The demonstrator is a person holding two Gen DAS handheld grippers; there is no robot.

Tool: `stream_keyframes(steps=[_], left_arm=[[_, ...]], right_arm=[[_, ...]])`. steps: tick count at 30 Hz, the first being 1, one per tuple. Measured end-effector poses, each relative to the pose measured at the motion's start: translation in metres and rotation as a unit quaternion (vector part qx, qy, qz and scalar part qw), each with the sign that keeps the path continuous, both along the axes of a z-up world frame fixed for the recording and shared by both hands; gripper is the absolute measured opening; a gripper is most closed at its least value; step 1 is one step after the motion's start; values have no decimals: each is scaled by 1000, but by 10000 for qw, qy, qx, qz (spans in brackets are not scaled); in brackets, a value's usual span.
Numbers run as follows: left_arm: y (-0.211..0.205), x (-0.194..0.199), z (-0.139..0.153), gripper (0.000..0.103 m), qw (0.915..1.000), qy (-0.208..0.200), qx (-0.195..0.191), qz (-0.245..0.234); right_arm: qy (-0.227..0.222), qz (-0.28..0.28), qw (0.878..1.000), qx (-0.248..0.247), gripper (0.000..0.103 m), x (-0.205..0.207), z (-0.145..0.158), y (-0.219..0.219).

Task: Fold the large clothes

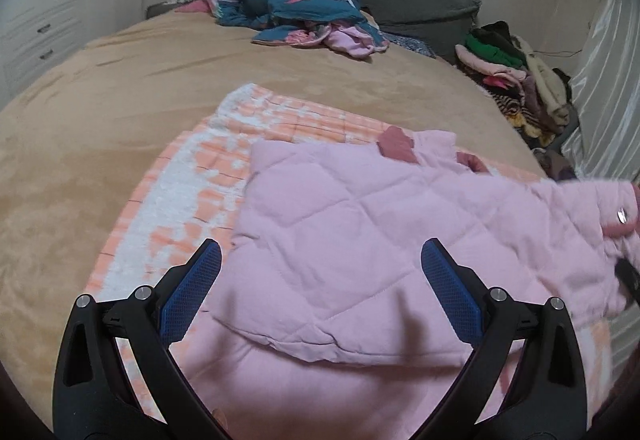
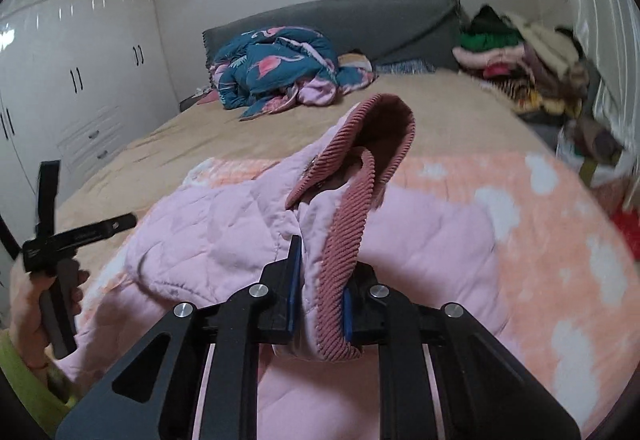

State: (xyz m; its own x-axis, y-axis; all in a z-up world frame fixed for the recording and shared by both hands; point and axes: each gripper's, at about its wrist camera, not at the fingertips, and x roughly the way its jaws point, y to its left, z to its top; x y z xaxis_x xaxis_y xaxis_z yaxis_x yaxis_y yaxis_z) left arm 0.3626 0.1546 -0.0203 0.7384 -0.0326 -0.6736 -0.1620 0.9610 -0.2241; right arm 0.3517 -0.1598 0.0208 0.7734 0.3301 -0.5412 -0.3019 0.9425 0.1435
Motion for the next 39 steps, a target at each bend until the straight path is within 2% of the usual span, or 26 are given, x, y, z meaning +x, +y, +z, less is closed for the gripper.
stream_keyframes(steps=[2,7,12,15,16,18,20,23,29,39], left_arm=[[-6,3,-1,93,10000,-16,44,-82],[-28,7,-3,93,9990,-73,187,-399],[-48,11,-12,93,9974,5,334,-644],[-55,13,-16,93,9962,24,415,-769],[-56,13,-16,93,9960,29,420,-791],[-57,14,-19,93,9956,56,399,-849],[-59,16,-21,93,9952,88,405,-884],[-61,17,-24,93,9947,125,449,-913],[-63,22,-33,93,9944,336,579,-818],[-62,30,-63,93,9925,792,578,-724]], right_arm=[[32,-26,9999,-134,15,14,-1,-1],[323,-191,9989,-298,15,38,-27,-4],[689,-449,9963,-256,18,54,-55,-7],[825,-582,9946,-254,24,59,-67,-9],[851,-618,9941,-260,29,59,-68,-9],[902,-748,9926,-315,41,59,-69,-10],[827,-813,9927,-316,57,56,-66,-12],[654,-884,9930,-425,68,50,-59,-12],[430,-771,9948,-500,74,43,-48,-4],[331,-280,9970,-648,78,43,-41,32]])
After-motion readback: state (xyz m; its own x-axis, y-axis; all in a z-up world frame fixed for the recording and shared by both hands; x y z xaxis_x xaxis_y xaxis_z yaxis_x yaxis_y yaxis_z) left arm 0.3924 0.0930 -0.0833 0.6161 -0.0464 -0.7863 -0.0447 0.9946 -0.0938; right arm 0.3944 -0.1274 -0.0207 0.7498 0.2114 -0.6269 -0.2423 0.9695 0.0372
